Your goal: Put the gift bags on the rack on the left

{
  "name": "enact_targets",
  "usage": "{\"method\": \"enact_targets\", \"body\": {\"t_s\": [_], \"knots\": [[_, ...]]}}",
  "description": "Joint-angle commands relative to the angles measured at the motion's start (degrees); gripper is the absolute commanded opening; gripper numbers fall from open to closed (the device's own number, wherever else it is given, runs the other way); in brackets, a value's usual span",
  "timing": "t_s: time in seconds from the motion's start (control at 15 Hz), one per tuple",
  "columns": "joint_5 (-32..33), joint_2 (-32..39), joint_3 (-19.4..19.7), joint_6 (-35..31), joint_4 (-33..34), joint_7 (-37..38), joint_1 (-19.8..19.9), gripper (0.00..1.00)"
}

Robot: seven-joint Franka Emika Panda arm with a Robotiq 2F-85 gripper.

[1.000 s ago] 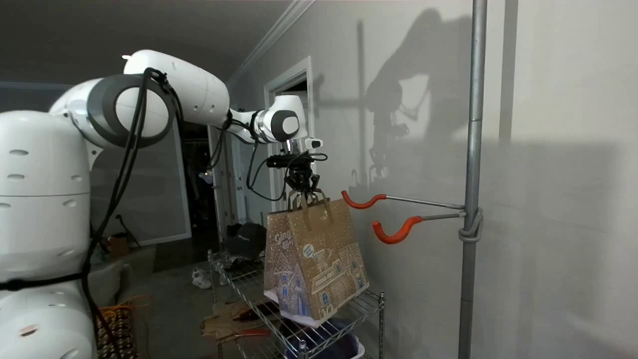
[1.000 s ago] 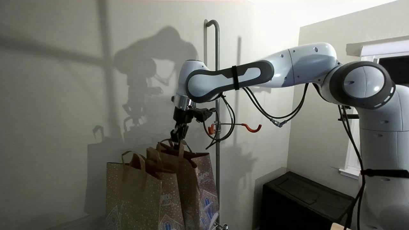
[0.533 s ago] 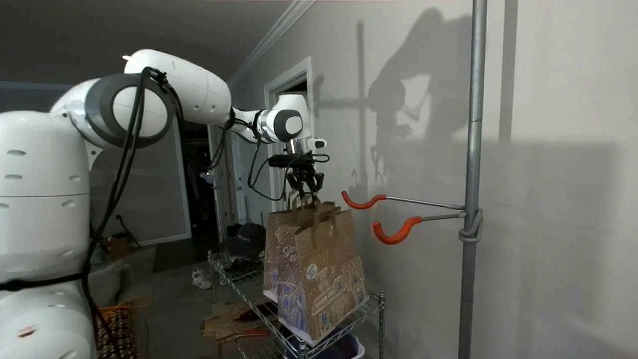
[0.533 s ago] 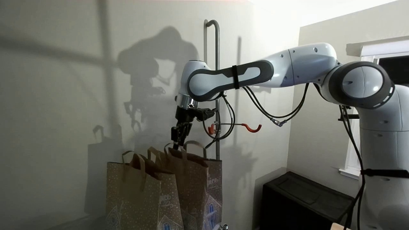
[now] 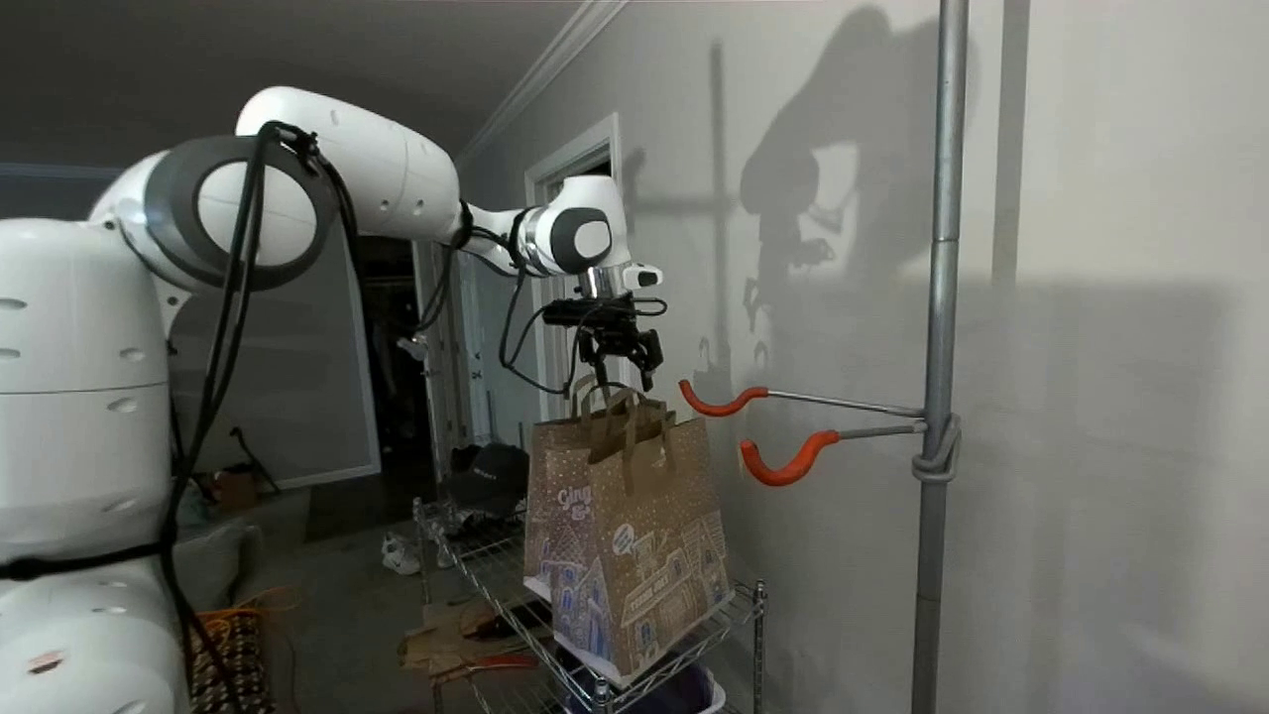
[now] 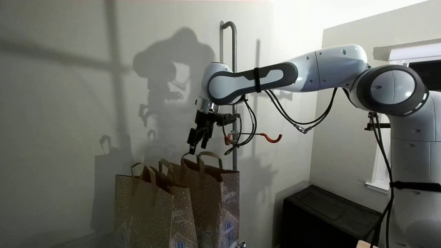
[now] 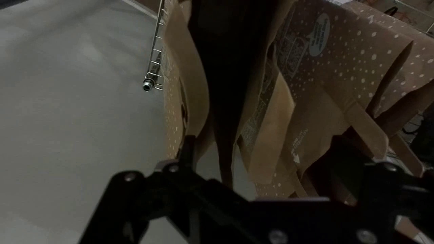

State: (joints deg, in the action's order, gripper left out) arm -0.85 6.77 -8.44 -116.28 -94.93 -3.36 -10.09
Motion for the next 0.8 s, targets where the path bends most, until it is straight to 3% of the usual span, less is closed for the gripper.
{"method": "enact_targets", "body": {"t_s": [0.0, 0.33, 0.73], "knots": [[-1.60, -4.75, 0.40, -0.81, -4.19, 0.43, 1.19, 1.00], [-2.12, -13.67, 1.40, -0.02, -10.51, 0.00, 2.01, 1.00], [-2.62, -31.47, 3.25, -0.37, -27.60, 2.39, 2.86, 1.00]]}}
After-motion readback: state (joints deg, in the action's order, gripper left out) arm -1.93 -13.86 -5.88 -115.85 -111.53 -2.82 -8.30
